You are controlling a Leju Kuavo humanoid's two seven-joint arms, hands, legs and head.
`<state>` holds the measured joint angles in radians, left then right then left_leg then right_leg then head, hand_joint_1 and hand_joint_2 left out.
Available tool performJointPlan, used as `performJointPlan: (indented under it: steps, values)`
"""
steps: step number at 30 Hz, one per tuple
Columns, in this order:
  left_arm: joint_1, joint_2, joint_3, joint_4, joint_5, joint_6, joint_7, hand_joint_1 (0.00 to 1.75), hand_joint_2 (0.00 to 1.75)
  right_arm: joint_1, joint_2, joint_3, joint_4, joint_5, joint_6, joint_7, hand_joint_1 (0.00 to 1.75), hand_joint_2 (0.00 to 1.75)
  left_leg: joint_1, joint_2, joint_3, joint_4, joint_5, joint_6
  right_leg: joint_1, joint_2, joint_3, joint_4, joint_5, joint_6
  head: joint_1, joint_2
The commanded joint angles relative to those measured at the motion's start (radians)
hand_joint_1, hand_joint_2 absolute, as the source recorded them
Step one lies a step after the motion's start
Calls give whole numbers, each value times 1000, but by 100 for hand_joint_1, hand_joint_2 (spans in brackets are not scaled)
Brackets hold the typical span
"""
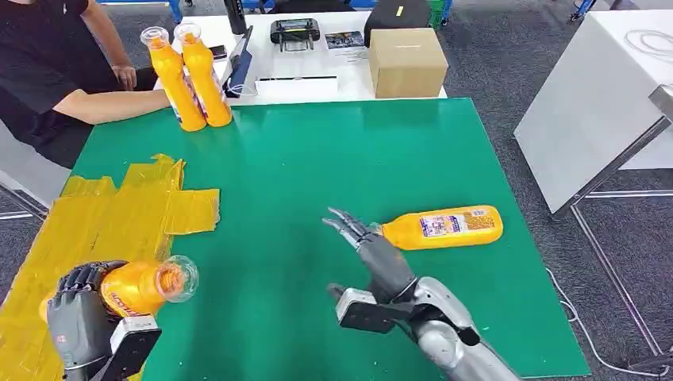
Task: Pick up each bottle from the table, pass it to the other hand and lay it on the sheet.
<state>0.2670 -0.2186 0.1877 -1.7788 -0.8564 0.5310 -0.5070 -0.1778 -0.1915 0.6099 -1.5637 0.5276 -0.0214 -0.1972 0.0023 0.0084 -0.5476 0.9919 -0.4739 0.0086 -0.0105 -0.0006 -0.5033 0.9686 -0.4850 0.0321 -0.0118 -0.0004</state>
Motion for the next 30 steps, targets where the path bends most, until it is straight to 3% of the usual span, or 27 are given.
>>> performJointPlan:
  steps: [1,4,7,17,18,19,20,30]
  values:
    - [-44,75,40,176,-181,-17,73,175,175,-14,-95,-71,-79,-13,8,-7,0,0,0,-3,1,-1,1,0,0,-2,2,-1,0,-1,0,0]
    - [-61,128,46,304,-243,-96,94,175,175,-47,-120,-117,-96,-54,44,-16,0,0,-1,-2,2,-2,1,0,-1,-1,2,-1,0,0,0,0]
    - [-88,140,30,399,-281,-143,94,175,175,-70,-117,-138,-86,-59,75,-12,0,0,0,-1,3,-2,1,0,0,0,3,-1,1,-1,0,0]
    - [-111,203,-113,513,-422,-142,196,175,175,-139,-87,-107,-28,-56,88,-13,0,0,0,-1,3,-2,1,0,0,0,3,-1,1,-1,0,0]
    - [-111,213,-122,514,-422,-155,198,120,175,-143,-85,-106,-24,-56,88,-13,0,0,-1,-1,2,-1,1,0,0,0,3,-1,1,-1,0,0]
    - [-113,223,-127,524,-433,-176,223,0,175,-147,-82,-105,-21,-56,89,-13,0,0,0,0,3,-1,1,-1,1,1,4,-1,1,-1,0,0]
    - [-118,242,-144,533,-468,-200,261,0,0,-151,-77,-105,-13,-55,91,-13,0,0,-1,-1,3,-2,1,0,0,0,4,-1,1,-1,-1,0]
    - [-104,269,-186,510,-421,-232,244,0,0,-163,-80,-110,10,-42,94,-10,0,0,-1,-4,10,-2,2,0,0,-1,11,-1,1,0,0,0]
